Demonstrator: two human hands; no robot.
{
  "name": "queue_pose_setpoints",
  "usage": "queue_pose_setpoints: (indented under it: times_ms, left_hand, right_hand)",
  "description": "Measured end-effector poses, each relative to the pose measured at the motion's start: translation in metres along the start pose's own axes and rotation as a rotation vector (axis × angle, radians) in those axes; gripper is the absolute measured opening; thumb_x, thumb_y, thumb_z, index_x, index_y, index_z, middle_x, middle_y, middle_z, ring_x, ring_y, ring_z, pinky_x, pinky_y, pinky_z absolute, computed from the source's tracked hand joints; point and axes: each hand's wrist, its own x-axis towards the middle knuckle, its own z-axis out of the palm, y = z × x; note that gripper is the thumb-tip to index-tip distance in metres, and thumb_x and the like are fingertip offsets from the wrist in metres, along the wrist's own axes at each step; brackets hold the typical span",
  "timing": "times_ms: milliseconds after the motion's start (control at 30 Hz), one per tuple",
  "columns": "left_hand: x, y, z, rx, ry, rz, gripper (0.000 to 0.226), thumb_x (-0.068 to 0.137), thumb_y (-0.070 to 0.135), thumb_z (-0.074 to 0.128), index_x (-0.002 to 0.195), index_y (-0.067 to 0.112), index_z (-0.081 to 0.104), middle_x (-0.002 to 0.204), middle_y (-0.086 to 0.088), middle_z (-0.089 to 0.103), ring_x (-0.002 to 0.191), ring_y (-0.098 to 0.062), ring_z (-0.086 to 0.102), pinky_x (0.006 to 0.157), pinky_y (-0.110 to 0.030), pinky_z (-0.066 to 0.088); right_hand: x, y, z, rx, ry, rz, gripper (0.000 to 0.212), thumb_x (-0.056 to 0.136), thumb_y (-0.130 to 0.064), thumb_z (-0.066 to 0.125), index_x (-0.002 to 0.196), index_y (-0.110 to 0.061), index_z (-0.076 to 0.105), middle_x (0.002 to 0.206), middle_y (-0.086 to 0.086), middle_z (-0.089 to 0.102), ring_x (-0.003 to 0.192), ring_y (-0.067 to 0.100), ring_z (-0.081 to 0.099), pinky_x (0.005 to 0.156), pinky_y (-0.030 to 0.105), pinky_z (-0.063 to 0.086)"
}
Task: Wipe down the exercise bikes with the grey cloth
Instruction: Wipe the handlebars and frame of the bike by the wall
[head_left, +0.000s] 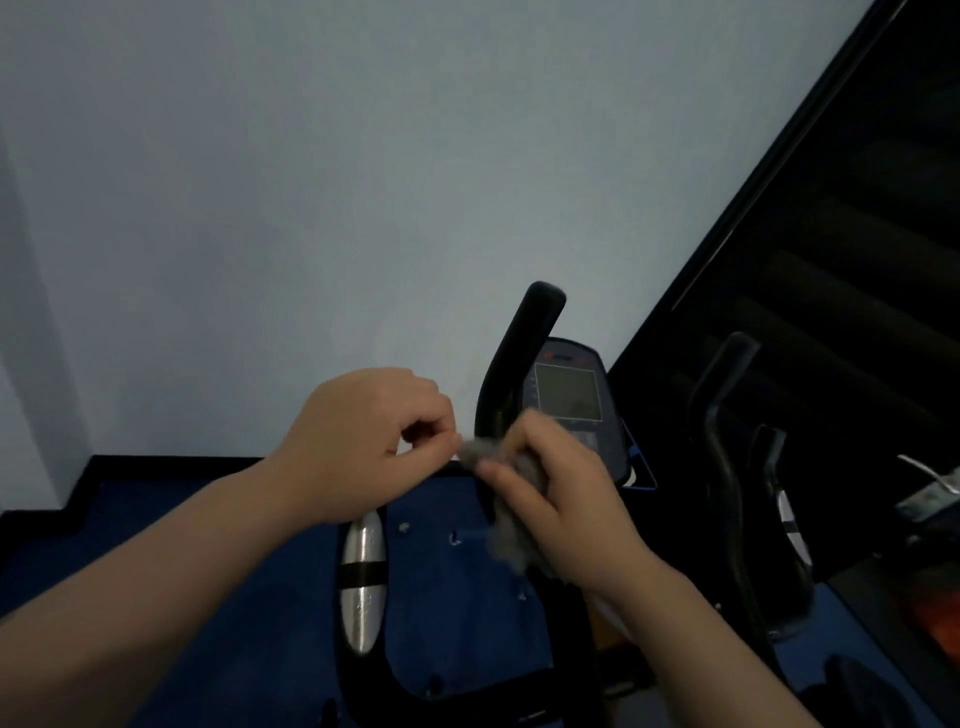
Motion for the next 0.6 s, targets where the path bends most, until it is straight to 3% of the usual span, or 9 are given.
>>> queue_pose_setpoints:
  times_ms: [67,133,367,500,600]
  left_hand:
    - [0.0,-0.001,0.0,0.008,0.003,-0.004,0.027,0.082,0.043,0.047,0.067,0.028,0.063,0.062,0.016,0.055,0.062,-0.002,0.051,0.056,-0.019,0.04]
    - [0.0,-0.003,-0.002,0.001,-0.015,-0.011,0.029,0.083,0.045,0.046,0.067,0.028,0.063,0.062,0.016,0.056,0.063,-0.003,0.052,0.056,-0.02,0.042]
    - [0.003,-0.008,-0.002,0.031,-0.027,-0.004,0.05,0.088,0.052,0.035,0.064,0.018,0.062,0.061,0.006,0.056,0.061,-0.009,0.051,0.057,-0.033,0.046]
    - [0.001,-0.005,0.006,-0.017,0.061,-0.046,0.05,0.091,0.051,0.034,0.063,0.018,0.06,0.06,0.007,0.054,0.06,-0.008,0.05,0.056,-0.033,0.046]
    - [0.001,-0.007,0.007,-0.028,0.071,-0.05,0.05,0.092,0.051,0.033,0.064,0.019,0.06,0.06,0.007,0.054,0.06,-0.008,0.05,0.056,-0.031,0.045]
  right_hand:
    - [0.031,-0.005,0.001,0.031,0.202,0.023,0.02,0.09,-0.037,0.057,0.079,-0.027,0.044,0.077,-0.01,0.049,0.071,0.006,0.051,0.061,0.022,0.041]
    - [0.047,-0.006,0.015,-0.013,0.29,0.018,0.021,0.09,-0.031,0.061,0.079,-0.023,0.046,0.082,-0.01,0.046,0.072,0.004,0.048,0.061,0.02,0.04]
    - [0.011,0.012,0.009,0.125,0.142,0.103,0.025,0.089,-0.029,0.064,0.072,-0.025,0.046,0.067,-0.011,0.048,0.064,0.002,0.047,0.06,0.018,0.037]
    - [0.06,-0.01,-0.002,0.081,0.582,0.063,0.022,0.088,-0.036,0.061,0.077,-0.036,0.042,0.074,-0.02,0.053,0.067,-0.005,0.05,0.06,0.005,0.036]
    - [0.072,-0.011,0.02,0.018,0.677,0.112,0.027,0.088,-0.037,0.062,0.079,-0.029,0.039,0.073,-0.017,0.049,0.068,-0.004,0.05,0.058,0.01,0.035]
